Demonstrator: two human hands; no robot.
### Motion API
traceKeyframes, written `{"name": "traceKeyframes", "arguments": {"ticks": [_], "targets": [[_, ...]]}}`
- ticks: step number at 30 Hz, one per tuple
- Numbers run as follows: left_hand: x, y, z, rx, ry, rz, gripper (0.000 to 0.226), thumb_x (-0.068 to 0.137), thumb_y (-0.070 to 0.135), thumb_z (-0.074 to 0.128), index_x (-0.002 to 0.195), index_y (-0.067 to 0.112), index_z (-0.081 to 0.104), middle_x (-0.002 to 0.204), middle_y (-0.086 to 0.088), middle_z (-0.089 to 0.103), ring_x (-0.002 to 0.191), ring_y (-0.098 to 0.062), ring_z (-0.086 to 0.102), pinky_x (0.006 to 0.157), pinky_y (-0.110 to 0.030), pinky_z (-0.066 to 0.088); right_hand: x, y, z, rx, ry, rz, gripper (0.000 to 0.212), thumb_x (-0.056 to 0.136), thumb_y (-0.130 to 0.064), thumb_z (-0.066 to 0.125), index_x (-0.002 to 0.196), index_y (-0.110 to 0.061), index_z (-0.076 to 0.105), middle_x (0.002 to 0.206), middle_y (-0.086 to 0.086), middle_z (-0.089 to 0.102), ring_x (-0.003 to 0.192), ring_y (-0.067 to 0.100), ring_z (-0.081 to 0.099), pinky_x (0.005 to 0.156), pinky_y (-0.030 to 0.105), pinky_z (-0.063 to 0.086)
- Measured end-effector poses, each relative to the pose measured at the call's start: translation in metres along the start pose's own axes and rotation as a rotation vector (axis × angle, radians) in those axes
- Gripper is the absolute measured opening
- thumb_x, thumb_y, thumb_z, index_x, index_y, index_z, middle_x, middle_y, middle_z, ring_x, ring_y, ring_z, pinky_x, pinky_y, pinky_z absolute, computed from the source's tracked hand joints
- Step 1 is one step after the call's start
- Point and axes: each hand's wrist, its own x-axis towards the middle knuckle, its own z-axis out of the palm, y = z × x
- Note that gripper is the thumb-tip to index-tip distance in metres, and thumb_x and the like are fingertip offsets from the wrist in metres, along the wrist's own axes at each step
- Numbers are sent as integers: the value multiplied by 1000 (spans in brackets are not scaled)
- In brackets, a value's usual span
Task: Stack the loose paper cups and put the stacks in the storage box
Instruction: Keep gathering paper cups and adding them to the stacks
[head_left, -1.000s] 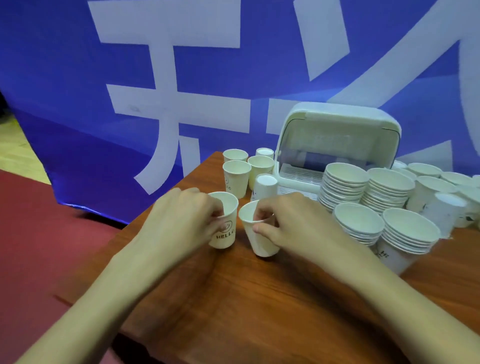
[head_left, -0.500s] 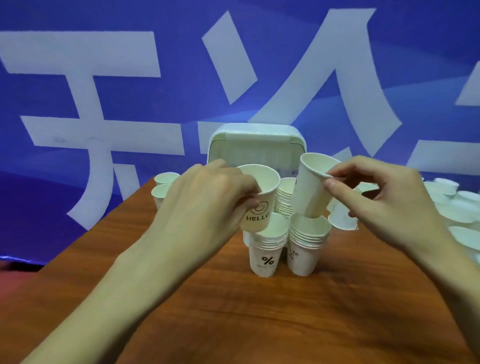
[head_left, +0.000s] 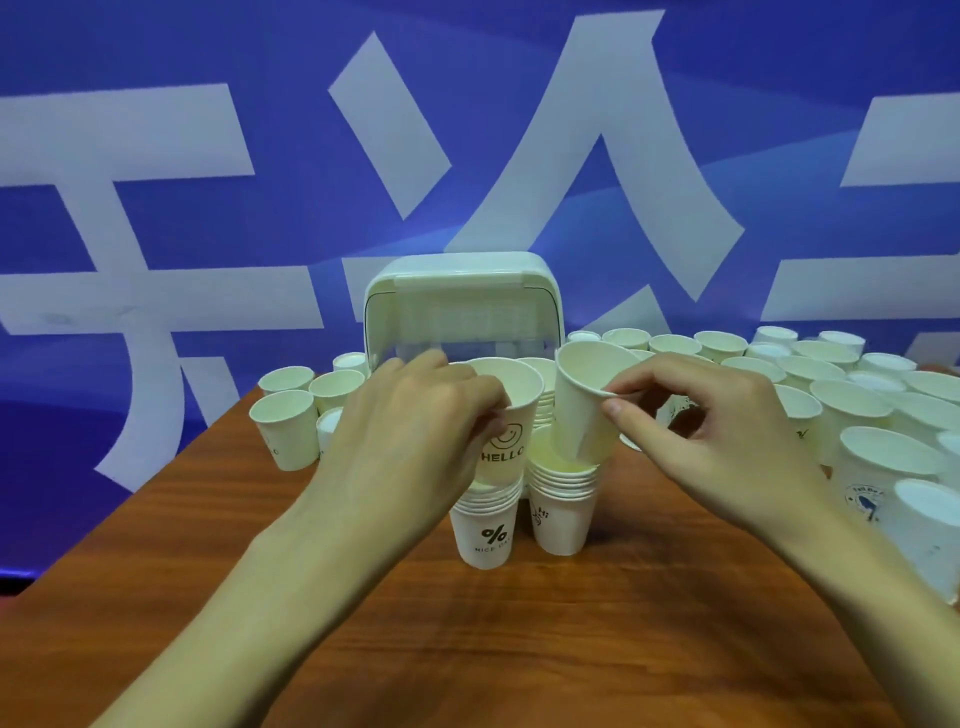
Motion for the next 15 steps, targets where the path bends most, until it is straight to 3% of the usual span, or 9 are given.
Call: {"name": "traceKeyframes", "arguments": {"ticks": [6, 10, 12, 15], "targets": [[-2, -4, -1, -20, -19, -30, 4, 83, 31, 72, 86, 29, 71, 75, 12, 65, 71, -15, 53, 56, -31, 40, 4, 2, 4, 23, -25, -2, 10, 88, -19, 74, 90, -29, 73, 82, -15, 69, 83, 11, 65, 58, 14, 46], [-9, -5, 5, -22, -80, -28, 6, 81, 35, 69, 83, 30, 72, 73, 12, 66, 71, -15, 57, 57, -26, 30, 5, 5, 8, 18, -87, 8, 8, 87, -20, 74, 89, -28, 74, 82, -17, 70, 82, 9, 65, 61, 11, 45], [-15, -3, 13, -9, -140, -22, 15, 86, 42, 61, 85, 30, 71, 77, 12, 66, 77, -13, 57, 60, -27, 29, 3, 10, 14, 2, -171, 44, 7, 87, -23, 74, 88, -30, 74, 81, -20, 69, 80, 6, 65, 60, 10, 43], [-24, -2, 26, -60, -243, -88, 33, 95, 51, 43, 96, 30, 69, 90, 10, 66, 92, -13, 54, 69, -30, 33, -2, 16, 21, -54, -267, 89, 12, 87, -43, 67, 94, -36, 73, 86, -25, 68, 79, 4, 63, 59, 17, 45]]}}
